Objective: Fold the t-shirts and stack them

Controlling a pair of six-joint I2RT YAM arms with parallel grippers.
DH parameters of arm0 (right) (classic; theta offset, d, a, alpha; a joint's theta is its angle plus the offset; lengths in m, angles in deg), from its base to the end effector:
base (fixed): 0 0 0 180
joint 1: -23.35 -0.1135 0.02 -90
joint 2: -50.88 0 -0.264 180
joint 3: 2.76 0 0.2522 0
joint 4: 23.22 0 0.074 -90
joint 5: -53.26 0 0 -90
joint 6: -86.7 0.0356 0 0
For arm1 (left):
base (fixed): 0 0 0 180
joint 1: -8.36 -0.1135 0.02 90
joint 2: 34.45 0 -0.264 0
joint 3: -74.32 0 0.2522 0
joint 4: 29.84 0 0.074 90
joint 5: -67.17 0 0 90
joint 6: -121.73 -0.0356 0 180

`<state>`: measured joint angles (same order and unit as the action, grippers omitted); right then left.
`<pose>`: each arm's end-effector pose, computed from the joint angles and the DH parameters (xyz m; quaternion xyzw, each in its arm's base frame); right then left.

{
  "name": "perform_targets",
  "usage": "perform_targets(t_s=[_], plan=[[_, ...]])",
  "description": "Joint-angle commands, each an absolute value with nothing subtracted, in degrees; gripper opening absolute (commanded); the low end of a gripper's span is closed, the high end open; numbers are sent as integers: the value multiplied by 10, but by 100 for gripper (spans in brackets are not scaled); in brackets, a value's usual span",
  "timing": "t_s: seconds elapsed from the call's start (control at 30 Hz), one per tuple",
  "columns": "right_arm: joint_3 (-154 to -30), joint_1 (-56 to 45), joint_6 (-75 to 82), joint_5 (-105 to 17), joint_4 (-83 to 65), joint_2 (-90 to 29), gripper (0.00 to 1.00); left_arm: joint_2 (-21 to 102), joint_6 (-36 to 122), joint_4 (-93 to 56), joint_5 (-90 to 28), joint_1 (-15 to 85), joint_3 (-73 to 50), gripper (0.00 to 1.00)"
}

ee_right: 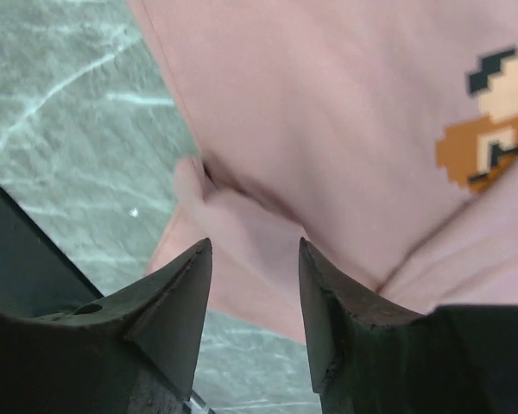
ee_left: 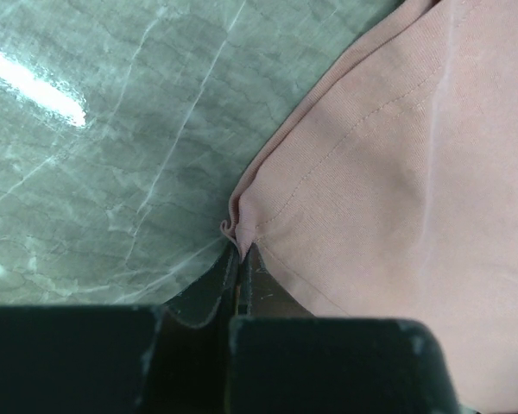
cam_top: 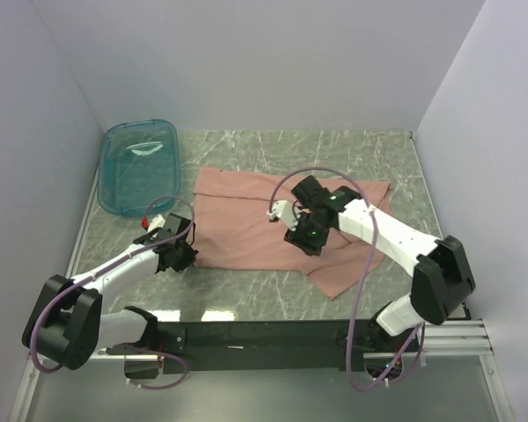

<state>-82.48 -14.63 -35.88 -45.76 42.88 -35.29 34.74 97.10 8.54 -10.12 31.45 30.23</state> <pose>0.2218 0.1802 0.2444 -0.5789 0.7975 0.0848 0.1474 0.1899 -0.0725 0.1560 -0.3726 0.8931 -0.0818 0.2385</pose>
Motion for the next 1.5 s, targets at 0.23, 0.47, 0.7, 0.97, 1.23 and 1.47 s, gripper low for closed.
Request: perform_targets(t_s=[0.23, 0.47, 0.7, 0.97, 1.23, 1.47], plan=[[-649, -94, -695, -628, 558, -153, 53, 342, 950, 61, -114, 314, 310, 0], [-596, -96, -726, -633, 505, -151, 49, 334, 952, 62, -118, 314, 316, 0], [-538, -115, -741, -595, 450, -141, 43, 338, 954, 56, -125, 314, 318, 0], [-516, -137, -724, -566, 393, -152, 40, 345, 952, 52, -130, 314, 316, 0], [-504, -170, -715, -561, 374, -175, 37, 345, 951, 50, -132, 314, 315, 0], [-500, -172, -722, -555, 408, -149, 37, 350, 950, 46, -135, 314, 316, 0]])
